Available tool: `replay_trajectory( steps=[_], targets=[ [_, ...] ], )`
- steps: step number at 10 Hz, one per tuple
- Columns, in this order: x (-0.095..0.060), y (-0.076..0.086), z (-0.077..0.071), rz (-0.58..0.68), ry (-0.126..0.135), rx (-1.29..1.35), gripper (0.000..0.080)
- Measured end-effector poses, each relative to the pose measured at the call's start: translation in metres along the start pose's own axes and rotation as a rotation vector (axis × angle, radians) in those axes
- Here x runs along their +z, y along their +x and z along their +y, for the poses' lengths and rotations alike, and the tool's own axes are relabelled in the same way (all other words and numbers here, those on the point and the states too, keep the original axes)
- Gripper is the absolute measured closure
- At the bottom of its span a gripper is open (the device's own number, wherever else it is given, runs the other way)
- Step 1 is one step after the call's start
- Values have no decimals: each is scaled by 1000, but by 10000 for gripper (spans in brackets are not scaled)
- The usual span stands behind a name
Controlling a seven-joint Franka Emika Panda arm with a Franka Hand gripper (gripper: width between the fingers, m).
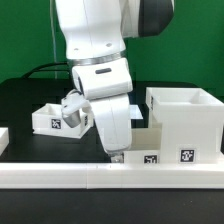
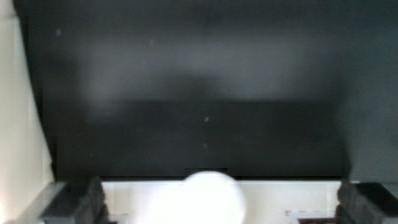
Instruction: Assemble drawer
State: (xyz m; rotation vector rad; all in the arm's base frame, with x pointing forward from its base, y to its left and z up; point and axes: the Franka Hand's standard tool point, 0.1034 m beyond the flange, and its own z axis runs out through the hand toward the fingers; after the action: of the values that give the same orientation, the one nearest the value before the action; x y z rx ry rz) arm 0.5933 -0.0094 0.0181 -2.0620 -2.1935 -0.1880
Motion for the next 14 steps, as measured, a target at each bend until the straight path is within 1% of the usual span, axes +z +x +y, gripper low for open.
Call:
replay_trajectory(
  steps=[1,5,6,7,12,14],
  targets=[
    [1,3,-2,1,2,10,150],
    [2,1,-3,2,4,15,150],
    [8,8,-7,8,12,21,150],
    [8,12,-7,8,12,45,150],
    [11,42,-4,21,17,42,150],
    [11,45,-4,22,17,49,150]
  ],
)
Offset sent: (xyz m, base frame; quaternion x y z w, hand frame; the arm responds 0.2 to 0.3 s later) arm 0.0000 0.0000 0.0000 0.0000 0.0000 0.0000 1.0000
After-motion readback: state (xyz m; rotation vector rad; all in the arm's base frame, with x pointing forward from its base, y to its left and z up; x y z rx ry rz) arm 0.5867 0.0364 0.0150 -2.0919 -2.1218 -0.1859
